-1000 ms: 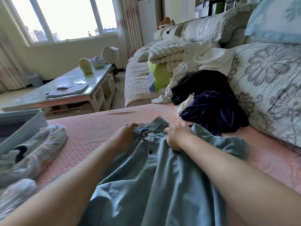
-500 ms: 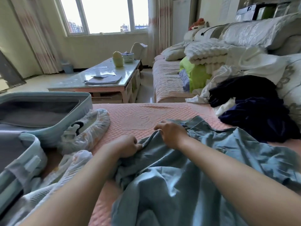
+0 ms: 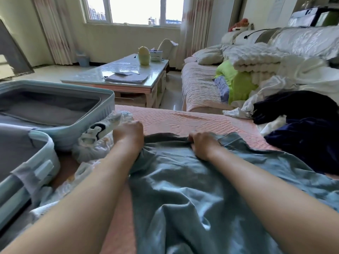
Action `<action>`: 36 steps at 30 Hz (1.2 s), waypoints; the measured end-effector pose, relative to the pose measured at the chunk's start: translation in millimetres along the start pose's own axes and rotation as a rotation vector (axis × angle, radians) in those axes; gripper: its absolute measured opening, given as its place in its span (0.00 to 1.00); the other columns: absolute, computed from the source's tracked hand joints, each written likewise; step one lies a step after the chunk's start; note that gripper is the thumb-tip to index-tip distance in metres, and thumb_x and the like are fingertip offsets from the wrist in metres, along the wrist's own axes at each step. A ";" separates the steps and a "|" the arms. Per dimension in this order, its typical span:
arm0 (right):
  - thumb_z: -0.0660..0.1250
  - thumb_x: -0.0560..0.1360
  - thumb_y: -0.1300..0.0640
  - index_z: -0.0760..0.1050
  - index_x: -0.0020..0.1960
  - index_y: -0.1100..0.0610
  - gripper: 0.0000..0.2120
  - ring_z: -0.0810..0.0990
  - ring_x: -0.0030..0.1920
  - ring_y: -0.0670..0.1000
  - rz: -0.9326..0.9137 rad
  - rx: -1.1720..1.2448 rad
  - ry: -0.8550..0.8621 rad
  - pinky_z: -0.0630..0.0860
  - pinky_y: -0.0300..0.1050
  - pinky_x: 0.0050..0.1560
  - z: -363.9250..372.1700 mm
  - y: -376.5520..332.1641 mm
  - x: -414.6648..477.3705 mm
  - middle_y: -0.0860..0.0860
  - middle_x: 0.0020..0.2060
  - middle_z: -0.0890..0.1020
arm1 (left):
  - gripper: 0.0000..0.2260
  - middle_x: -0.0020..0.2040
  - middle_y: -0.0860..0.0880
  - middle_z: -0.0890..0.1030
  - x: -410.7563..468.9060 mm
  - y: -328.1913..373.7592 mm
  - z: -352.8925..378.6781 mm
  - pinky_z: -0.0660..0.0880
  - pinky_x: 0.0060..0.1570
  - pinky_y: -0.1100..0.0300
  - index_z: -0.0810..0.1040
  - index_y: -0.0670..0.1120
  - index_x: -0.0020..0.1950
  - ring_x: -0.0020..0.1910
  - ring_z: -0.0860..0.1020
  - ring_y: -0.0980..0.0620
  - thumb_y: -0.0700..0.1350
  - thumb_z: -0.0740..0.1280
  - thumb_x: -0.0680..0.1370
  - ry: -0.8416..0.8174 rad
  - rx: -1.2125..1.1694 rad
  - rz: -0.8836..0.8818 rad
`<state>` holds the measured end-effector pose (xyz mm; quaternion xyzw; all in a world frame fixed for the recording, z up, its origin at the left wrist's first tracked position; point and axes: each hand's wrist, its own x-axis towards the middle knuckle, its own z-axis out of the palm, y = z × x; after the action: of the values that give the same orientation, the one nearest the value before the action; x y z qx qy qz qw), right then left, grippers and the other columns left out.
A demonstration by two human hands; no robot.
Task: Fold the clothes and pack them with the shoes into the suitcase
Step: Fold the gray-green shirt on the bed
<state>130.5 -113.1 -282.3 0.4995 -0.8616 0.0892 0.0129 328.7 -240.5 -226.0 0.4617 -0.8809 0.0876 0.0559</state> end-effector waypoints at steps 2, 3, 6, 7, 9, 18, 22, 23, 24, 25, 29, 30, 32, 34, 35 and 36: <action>0.61 0.78 0.61 0.77 0.59 0.55 0.12 0.78 0.55 0.59 -0.006 0.061 -0.008 0.76 0.52 0.58 8.5 2.0 0.4 0.56 0.57 0.78 | 0.13 0.60 0.45 0.79 -7.0 2.1 15.5 0.74 0.52 0.53 0.76 0.47 0.63 0.58 0.79 0.44 0.40 0.63 0.79 -0.049 0.020 0.081; 0.60 0.78 0.62 0.77 0.58 0.55 0.12 0.78 0.54 0.59 0.002 0.112 0.053 0.76 0.52 0.58 10.8 3.9 0.8 0.56 0.57 0.77 | 0.13 0.60 0.45 0.79 -8.7 3.9 21.6 0.74 0.55 0.53 0.75 0.49 0.63 0.58 0.78 0.44 0.41 0.62 0.79 -0.053 -0.025 0.138; 0.57 0.80 0.63 0.74 0.66 0.56 0.16 0.78 0.56 0.62 0.080 0.201 0.226 0.77 0.53 0.57 14.0 10.8 10.7 0.58 0.63 0.72 | 0.12 0.57 0.48 0.79 -7.6 8.0 28.1 0.77 0.53 0.52 0.76 0.51 0.60 0.54 0.78 0.46 0.55 0.63 0.80 -0.167 -0.237 0.203; 0.56 0.81 0.62 0.70 0.71 0.55 0.19 0.78 0.58 0.64 0.149 0.204 0.204 0.76 0.54 0.58 13.8 12.4 16.3 0.59 0.67 0.69 | 0.14 0.55 0.48 0.79 -7.4 7.9 27.2 0.77 0.52 0.52 0.76 0.51 0.58 0.53 0.78 0.46 0.57 0.66 0.78 -0.225 -0.245 0.197; 0.56 0.82 0.57 0.61 0.77 0.53 0.24 0.74 0.66 0.65 0.302 0.188 0.083 0.73 0.56 0.64 13.2 14.1 26.7 0.59 0.74 0.64 | 0.13 0.55 0.48 0.79 -6.7 4.1 27.7 0.78 0.51 0.53 0.77 0.49 0.57 0.51 0.78 0.46 0.51 0.70 0.75 -0.255 -0.193 0.184; 0.66 0.78 0.52 0.78 0.57 0.59 0.12 0.80 0.56 0.60 0.388 0.167 0.060 0.74 0.45 0.51 5.1 20.5 55.9 0.60 0.56 0.82 | 0.13 0.60 0.40 0.78 16.6 3.6 9.5 0.76 0.52 0.51 0.77 0.38 0.59 0.59 0.78 0.40 0.32 0.59 0.78 0.032 -0.175 -0.057; 0.64 0.80 0.59 0.73 0.55 0.58 0.05 0.81 0.53 0.62 0.360 0.262 0.457 0.74 0.49 0.50 -6.2 11.5 64.0 0.60 0.50 0.83 | 0.17 0.66 0.38 0.72 28.2 9.7 4.3 0.74 0.57 0.51 0.70 0.37 0.69 0.64 0.73 0.40 0.36 0.59 0.80 -0.019 -0.060 -0.168; 0.65 0.80 0.58 0.73 0.54 0.58 0.05 0.81 0.53 0.62 0.352 0.282 0.495 0.73 0.50 0.50 -6.4 10.1 66.8 0.60 0.49 0.83 | 0.20 0.69 0.37 0.68 27.5 12.7 6.4 0.71 0.62 0.51 0.67 0.38 0.72 0.67 0.69 0.39 0.38 0.59 0.80 -0.051 -0.023 -0.182; 0.65 0.80 0.56 0.73 0.54 0.58 0.06 0.81 0.53 0.62 0.340 0.291 0.478 0.73 0.50 0.51 -5.3 8.6 70.1 0.60 0.50 0.83 | 0.21 0.73 0.37 0.63 25.5 15.9 10.8 0.67 0.67 0.49 0.65 0.39 0.75 0.71 0.64 0.39 0.39 0.59 0.81 -0.070 -0.019 -0.185; 0.65 0.80 0.55 0.72 0.54 0.57 0.07 0.81 0.55 0.61 0.327 0.288 0.399 0.73 0.49 0.53 -2.5 7.6 72.6 0.59 0.51 0.83 | 0.22 0.76 0.37 0.59 22.7 18.7 16.5 0.62 0.71 0.48 0.63 0.41 0.76 0.73 0.60 0.38 0.38 0.58 0.81 -0.078 -0.052 -0.150; 0.62 0.81 0.47 0.64 0.74 0.57 0.25 0.70 0.72 0.60 0.238 0.197 -0.104 0.67 0.52 0.71 24.8 2.0 68.7 0.57 0.72 0.71 | 0.23 0.77 0.47 0.63 15.0 27.1 57.5 0.62 0.73 0.48 0.65 0.51 0.76 0.75 0.61 0.46 0.42 0.59 0.81 -0.075 -0.294 0.350; 0.60 0.82 0.45 0.60 0.78 0.56 0.29 0.64 0.76 0.58 0.204 0.140 -0.148 0.61 0.54 0.76 30.9 0.5 65.5 0.57 0.77 0.65 | 0.22 0.79 0.50 0.59 12.2 25.0 65.5 0.58 0.75 0.48 0.62 0.55 0.78 0.77 0.57 0.48 0.49 0.58 0.83 -0.196 -0.338 0.380; 0.53 0.83 0.42 0.52 0.81 0.54 0.31 0.51 0.81 0.56 0.157 0.053 -0.177 0.49 0.55 0.80 38.1 -1.5 58.4 0.56 0.81 0.53 | 0.25 0.82 0.53 0.49 10.5 17.6 79.6 0.48 0.78 0.49 0.54 0.60 0.80 0.80 0.45 0.52 0.59 0.53 0.84 -0.359 -0.369 0.324; 0.51 0.84 0.42 0.50 0.82 0.52 0.30 0.47 0.81 0.55 0.129 0.053 -0.161 0.45 0.54 0.80 38.0 -3.1 49.0 0.54 0.82 0.49 | 0.26 0.82 0.53 0.44 10.7 11.6 84.3 0.45 0.78 0.49 0.50 0.61 0.80 0.80 0.40 0.52 0.61 0.51 0.83 -0.379 -0.356 0.295; 0.51 0.84 0.42 0.51 0.82 0.51 0.29 0.47 0.81 0.54 0.104 0.082 -0.118 0.45 0.54 0.80 36.9 -4.4 42.2 0.53 0.82 0.50 | 0.26 0.82 0.52 0.44 10.7 10.7 82.1 0.46 0.78 0.48 0.49 0.60 0.81 0.80 0.40 0.51 0.61 0.50 0.83 -0.377 -0.334 0.289; 0.52 0.84 0.43 0.54 0.82 0.50 0.28 0.49 0.81 0.54 0.061 0.114 -0.051 0.46 0.54 0.80 35.9 -6.3 34.0 0.53 0.82 0.52 | 0.27 0.82 0.51 0.44 11.1 10.6 79.9 0.46 0.78 0.48 0.48 0.59 0.81 0.80 0.41 0.50 0.61 0.50 0.83 -0.374 -0.309 0.282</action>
<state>121.3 -151.4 -312.9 0.4750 -0.8700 0.1258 -0.0403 312.3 -260.0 -303.3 0.3285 -0.9345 -0.1276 -0.0505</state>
